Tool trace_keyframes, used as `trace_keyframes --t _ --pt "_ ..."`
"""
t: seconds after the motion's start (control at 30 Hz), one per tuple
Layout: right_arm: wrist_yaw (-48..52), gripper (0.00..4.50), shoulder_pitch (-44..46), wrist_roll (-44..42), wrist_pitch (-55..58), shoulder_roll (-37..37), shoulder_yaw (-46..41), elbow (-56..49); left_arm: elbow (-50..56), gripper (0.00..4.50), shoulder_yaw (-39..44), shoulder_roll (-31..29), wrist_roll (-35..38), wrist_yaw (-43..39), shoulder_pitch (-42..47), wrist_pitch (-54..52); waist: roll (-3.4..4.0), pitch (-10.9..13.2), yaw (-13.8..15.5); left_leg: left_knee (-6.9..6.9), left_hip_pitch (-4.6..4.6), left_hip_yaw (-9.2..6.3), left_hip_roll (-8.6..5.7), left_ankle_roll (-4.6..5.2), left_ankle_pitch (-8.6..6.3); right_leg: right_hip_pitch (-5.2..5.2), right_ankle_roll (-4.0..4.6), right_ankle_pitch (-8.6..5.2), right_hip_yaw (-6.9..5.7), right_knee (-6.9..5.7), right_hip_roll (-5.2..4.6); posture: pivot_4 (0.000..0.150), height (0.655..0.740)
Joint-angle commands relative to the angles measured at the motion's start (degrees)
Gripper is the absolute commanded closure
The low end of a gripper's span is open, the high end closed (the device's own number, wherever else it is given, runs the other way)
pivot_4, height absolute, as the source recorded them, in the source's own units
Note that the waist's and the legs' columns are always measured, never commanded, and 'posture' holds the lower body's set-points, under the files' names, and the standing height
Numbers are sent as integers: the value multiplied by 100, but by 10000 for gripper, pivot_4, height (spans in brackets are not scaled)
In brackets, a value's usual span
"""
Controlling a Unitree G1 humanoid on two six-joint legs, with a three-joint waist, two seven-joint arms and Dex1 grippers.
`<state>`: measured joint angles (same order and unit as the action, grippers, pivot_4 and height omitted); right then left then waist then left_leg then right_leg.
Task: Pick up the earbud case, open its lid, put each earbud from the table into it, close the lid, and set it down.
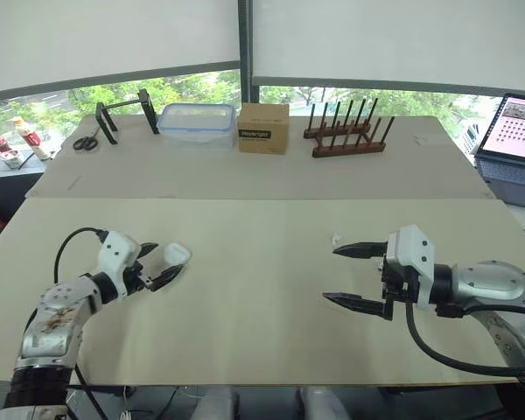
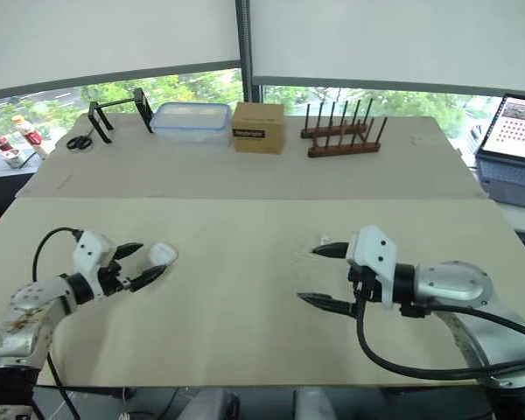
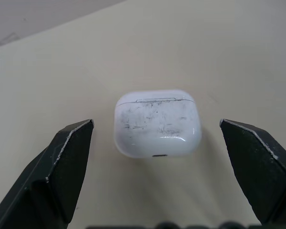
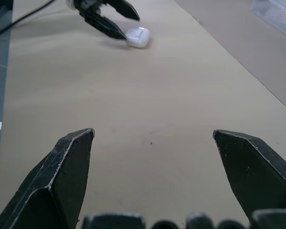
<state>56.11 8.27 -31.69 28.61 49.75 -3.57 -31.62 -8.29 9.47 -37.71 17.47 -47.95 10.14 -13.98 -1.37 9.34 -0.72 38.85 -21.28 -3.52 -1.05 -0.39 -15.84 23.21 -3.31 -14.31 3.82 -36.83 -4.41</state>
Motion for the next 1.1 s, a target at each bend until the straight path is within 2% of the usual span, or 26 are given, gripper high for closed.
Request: trace_keyframes --t 0.03,0.47,0.57,0.63,0.67,0.93,1.1 --pt "61 632 80 -39 -147 -58 -11 -94 -172 0 -53 -9 -136 64 174 69 0 0 0 0 0 -1 0 0 0 1 0 0 0 0 0 1500 7400" --pt "13 632 365 77 -247 -333 261 -74 -639 0 -381 11 -259 -162 495 -112 1 -1 18 3 1 -36 -6 0 0 0 0 0 0 -9 -3 1500 7400" --pt "56 0 596 -43 -165 -396 242 -81 -704 7982 -428 -39 -260 -295 479 -148 2 -1 18 3 2 -38 -7 0 0 0 0 0 -1 -12 -3 1500 7400" --pt "53 0 763 -105 -71 -416 246 -72 -719 17444 -429 -57 -235 -372 445 -170 2 -1 13 1 2 -39 -7 0 0 0 0 0 -2 -10 -3 1500 7400" --pt "48 0 824 -129 -34 -423 244 -72 -710 19513 -426 -65 -231 -395 422 -168 2 -1 9 1 2 -39 -8 0 0 1 0 0 -2 -9 -4 1500 7400" --pt "30 0 1267 -441 517 -325 235 -81 -304 19492 -451 -95 -113 -874 466 295 2 -1 19 1 2 -41 -5 0 0 1 0 0 -2 -9 -5 1500 7400" --pt "-619 0 1522 -1245 1818 -500 222 -174 473 19492 -770 319 28 -1098 1178 787 -2 1 76 14 -23 -53 -4 -1 1 8 0 1 -12 -5 -10 1500 7400"
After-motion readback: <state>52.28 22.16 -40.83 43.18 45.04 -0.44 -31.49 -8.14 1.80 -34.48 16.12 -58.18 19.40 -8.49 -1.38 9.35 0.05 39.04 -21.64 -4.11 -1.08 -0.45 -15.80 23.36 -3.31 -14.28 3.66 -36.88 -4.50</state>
